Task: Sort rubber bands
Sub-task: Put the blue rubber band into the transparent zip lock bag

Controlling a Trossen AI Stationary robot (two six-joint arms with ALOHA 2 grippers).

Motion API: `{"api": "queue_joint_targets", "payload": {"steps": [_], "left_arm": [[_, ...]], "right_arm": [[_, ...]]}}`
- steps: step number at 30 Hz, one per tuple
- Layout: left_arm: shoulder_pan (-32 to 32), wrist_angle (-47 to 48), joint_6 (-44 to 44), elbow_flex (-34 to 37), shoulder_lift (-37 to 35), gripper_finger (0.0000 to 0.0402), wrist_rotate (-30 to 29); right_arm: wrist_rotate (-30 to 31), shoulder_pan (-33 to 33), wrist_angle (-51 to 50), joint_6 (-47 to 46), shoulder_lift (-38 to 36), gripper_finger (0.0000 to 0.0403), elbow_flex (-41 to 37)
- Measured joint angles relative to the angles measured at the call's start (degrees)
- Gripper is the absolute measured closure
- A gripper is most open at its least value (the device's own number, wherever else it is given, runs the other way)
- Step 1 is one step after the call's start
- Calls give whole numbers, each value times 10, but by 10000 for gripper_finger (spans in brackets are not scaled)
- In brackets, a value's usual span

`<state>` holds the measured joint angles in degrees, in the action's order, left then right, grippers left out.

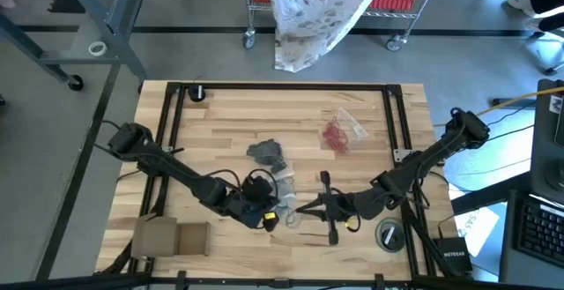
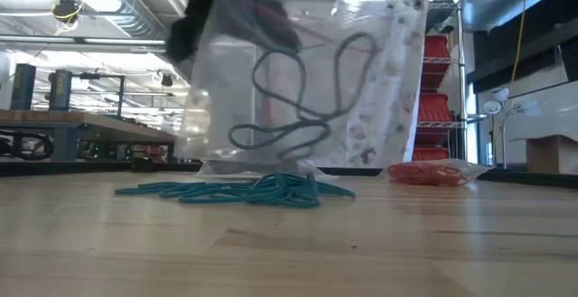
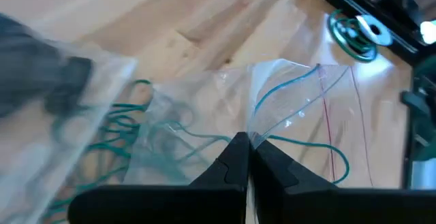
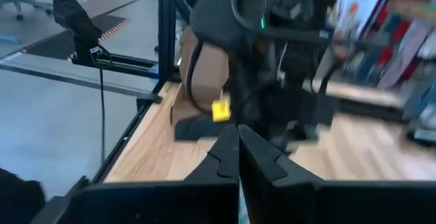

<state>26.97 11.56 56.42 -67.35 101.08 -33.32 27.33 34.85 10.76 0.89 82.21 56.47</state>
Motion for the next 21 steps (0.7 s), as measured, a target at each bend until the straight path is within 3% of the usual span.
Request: {"api": "queue_joint_targets", "payload": {"steps": [13,21], "left_arm": [[-5,-41,-9,0,-2,402,27],[-12,-43,-13,0,-3,401,29]], "right_arm": [[16,-21,-46,21,7,402,0],[-25,-23,-50,-9,14,402,0]]}}
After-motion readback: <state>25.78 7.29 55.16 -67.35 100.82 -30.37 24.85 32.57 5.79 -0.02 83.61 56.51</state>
